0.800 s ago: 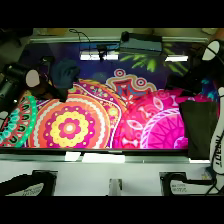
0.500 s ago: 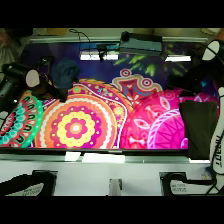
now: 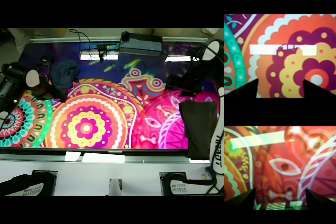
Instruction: Fold the shirts.
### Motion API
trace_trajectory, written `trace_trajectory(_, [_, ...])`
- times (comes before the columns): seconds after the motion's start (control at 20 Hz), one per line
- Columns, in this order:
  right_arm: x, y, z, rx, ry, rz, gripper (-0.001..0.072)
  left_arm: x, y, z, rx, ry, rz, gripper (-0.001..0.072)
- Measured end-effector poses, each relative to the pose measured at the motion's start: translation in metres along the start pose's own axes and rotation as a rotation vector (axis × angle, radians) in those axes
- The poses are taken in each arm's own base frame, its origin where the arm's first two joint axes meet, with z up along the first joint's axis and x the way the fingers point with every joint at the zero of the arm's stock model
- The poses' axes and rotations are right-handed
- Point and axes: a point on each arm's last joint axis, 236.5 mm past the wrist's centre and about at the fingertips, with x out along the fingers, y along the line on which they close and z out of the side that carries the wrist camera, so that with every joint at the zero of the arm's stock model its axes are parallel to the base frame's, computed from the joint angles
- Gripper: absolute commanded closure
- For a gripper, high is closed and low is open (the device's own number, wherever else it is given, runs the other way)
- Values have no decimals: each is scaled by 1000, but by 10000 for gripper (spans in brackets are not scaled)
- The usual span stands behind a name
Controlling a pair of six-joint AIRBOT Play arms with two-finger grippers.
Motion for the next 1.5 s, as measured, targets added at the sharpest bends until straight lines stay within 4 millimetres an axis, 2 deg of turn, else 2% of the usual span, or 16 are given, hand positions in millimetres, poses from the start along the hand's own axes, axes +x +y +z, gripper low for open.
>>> trace_trajectory(0.25, [-1, 3, 20, 0, -85, 14, 47, 4, -8, 21, -7, -82, -28, 46])
trace_trajectory(0.35, [-2, 5, 27, 0, -114, 19, 47, 7, -15, 43, -13, -163, -55, 45])
trace_trajectory(0.4, [-2, 5, 29, 0, -125, 21, 47, 10, -16, 56, -24, -203, -68, 19])
trace_trajectory(0.45, [-2, 5, 31, 0, -132, 23, 47, 15, -12, 69, -47, -231, -70, 15])
trace_trajectory(0.6, [-3, 8, 35, 2, -148, 32, 47, 45, 18, 109, -171, -246, -75, 15])
trace_trajectory(0.7, [-3, 9, 37, 2, -155, 39, 47, 71, 50, 133, -266, -236, -72, 14])
trace_trajectory(0.8, [-3, 11, 38, 3, -163, 46, 47, 99, 78, 150, -341, -220, -74, 13])
trace_trajectory(0.85, [-4, 13, 39, 3, -168, 55, 47, 113, 86, 154, -365, -210, -81, 13])
trace_trajectory(1.05, [-5, 24, 44, 6, -187, 101, 48, 169, 96, 157, -404, -166, -100, 13])
trace_trajectory(1.2, [-7, 33, 46, 9, -195, 140, 48, 202, 95, 155, -413, -148, -106, 13])
trace_trajectory(1.3, [-7, 37, 46, 10, -196, 158, 48, 216, 94, 158, -424, -160, -118, 17])
trace_trajectory(1.35, [-8, 38, 46, 10, -196, 165, 48, 223, 92, 159, -431, -162, -127, 41])
trace_trajectory(1.4, [-8, 39, 46, 10, -195, 167, 48, 229, 89, 159, -439, -162, -140, 182])
trace_trajectory(1.45, [-8, 40, 46, 10, -194, 172, 48, 232, 86, 161, -447, -168, -151, 467])
trace_trajectory(1.5, [-8, 40, 45, 11, -193, 174, 48, 235, 82, 162, -450, -169, -161, 664])
